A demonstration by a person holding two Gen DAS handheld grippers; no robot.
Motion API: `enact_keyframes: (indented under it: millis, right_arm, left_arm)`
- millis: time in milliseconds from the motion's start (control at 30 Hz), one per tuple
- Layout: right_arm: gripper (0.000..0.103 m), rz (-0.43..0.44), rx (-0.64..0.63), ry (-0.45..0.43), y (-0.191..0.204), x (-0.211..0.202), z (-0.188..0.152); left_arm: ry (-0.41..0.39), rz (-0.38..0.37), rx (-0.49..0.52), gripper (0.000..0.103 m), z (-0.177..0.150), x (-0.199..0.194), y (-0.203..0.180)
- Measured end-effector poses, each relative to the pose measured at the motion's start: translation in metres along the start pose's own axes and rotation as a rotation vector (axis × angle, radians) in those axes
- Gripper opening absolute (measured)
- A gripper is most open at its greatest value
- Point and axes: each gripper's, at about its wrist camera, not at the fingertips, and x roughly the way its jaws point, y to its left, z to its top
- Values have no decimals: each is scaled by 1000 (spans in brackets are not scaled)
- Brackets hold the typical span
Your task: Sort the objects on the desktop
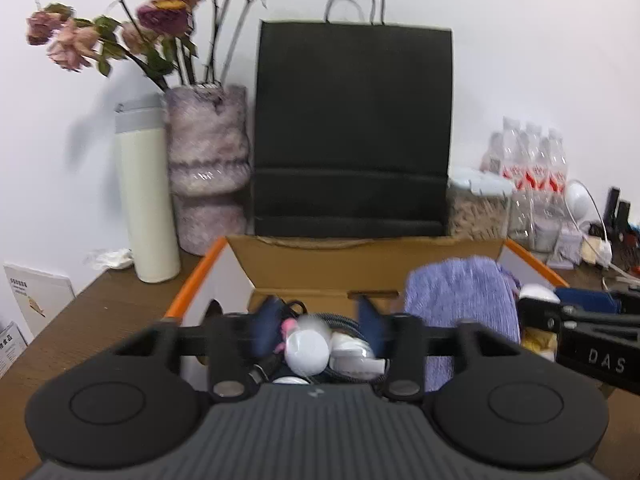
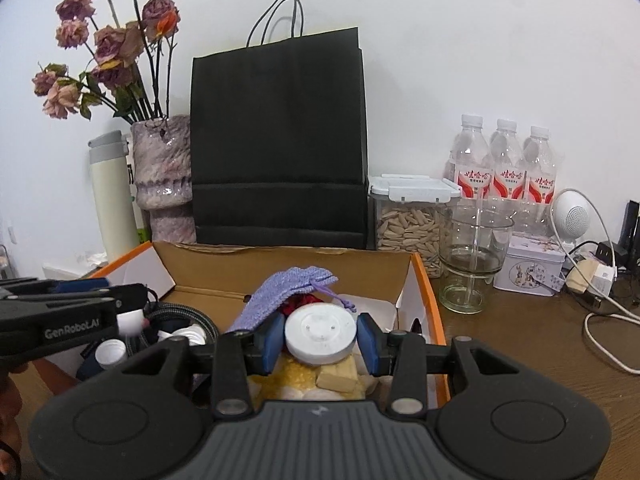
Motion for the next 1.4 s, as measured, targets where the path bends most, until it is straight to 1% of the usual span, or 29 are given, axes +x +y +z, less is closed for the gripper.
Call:
enact_keyframes:
  millis: [33,67,100,133,200,267,567,667,833,1100,1400]
  right_arm:
    - [54,5,6,-4,-1,-1,0]
    - [66,7,10,-12,-1,-3,1]
    - [77,5,11,-24,-1,-5,1]
    - [81,-2,10,-38,0,-7,1]
    - [96,-14,6,-61,0,-10,2]
    - [103,-16,7,-77,0,-12,3]
    - [103,-33,-2,-82,2,-11,0]
    - [103,-35,-6,-90,4,-13,0]
    - [103,-41,-18,-107,8,-21,-3]
    - [103,-48,-17,-124,12,-52,-14]
    - [103,-37,-28,-130,22,-102,-36]
  left_arm:
    - [-13,10,-5,76,1,-2,1]
    - [-28,19,-8,92,2,-5,1]
    - [-51,26,-7,103,2,-8,1]
    - [-73,33,-3,103,2,-11,0]
    - [-100,44,8,103,1,-14,-1]
    - [-101,43,11,103,1,-14,-2]
    - [-96,53,4,103,0,-13,-2]
    - [-105,46,-4,103,-1,-17,-1]
    - [-122,57,-1,103,-2,-28,-1]
    - [-140,59,-19,103,-11,-62,6]
    - [-139,32,20,103,-30,-106,2]
